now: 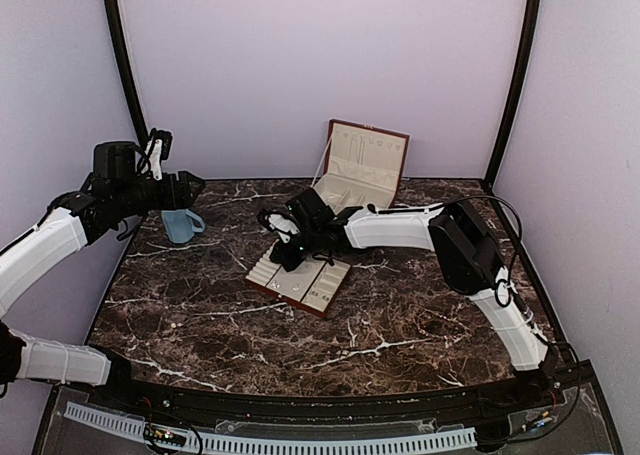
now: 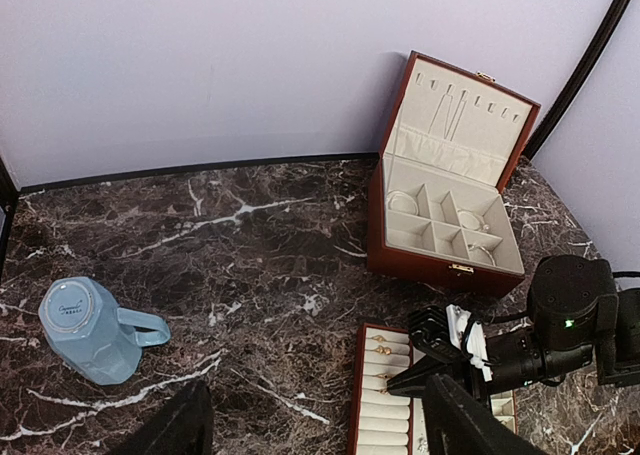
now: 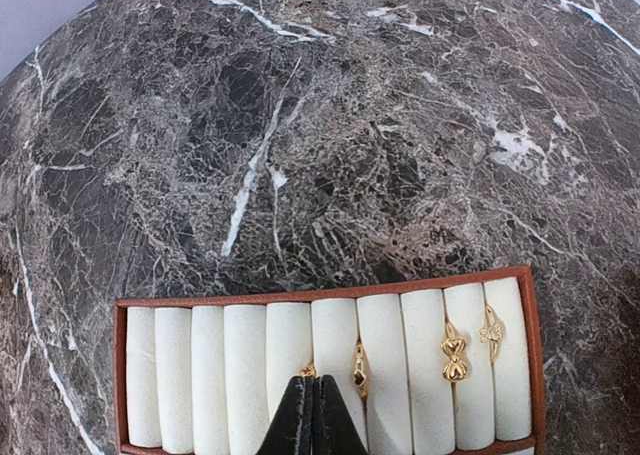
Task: Organize the mixed jewelry
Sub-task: Adjust the ring on the ring tray, then pick up the bracelet from the center of the board, then place the bracelet in the bracelet compartment.
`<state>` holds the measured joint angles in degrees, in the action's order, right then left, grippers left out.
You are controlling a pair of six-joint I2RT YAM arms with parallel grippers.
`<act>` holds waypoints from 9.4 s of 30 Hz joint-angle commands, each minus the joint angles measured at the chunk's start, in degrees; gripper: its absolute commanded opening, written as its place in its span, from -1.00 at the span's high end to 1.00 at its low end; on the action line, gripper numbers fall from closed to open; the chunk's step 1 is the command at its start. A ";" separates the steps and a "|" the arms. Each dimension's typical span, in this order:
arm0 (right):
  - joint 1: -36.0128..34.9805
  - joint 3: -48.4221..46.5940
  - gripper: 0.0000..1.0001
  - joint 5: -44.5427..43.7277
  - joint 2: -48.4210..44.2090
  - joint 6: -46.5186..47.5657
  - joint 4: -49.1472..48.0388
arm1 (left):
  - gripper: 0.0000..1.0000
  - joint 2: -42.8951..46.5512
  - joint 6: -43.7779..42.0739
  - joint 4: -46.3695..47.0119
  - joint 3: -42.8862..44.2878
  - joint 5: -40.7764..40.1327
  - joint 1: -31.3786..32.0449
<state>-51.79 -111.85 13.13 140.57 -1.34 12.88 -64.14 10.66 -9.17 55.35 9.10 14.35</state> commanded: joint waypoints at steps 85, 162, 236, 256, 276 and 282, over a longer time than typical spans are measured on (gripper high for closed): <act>24.42 54.31 0.21 -28.03 -45.31 -24.45 6.35 | -0.74 0.30 -5.76 0.58 2.30 -7.02 -0.29; 24.32 54.85 1.00 -23.23 -42.92 -25.98 4.30 | -0.74 1.47 -6.26 0.91 1.33 -6.02 -0.29; 24.98 -9.12 1.00 -17.88 -5.05 -10.85 13.66 | -0.74 5.11 -6.69 2.38 0.16 -8.26 -0.29; 25.05 -14.64 1.00 -14.16 -1.52 -12.71 11.37 | -0.74 5.08 -6.65 2.40 0.08 -8.05 -0.29; 25.69 -16.65 1.00 -11.49 3.29 -12.81 10.67 | -0.74 4.52 -6.62 2.38 0.10 -7.97 -0.29; 25.77 -16.82 1.00 -9.64 3.98 -12.94 9.78 | -0.74 4.36 -6.61 2.31 0.17 -8.05 -0.29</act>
<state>-26.44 -126.85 1.61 143.61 -13.85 25.30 -59.99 4.67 -7.79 56.07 0.99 14.35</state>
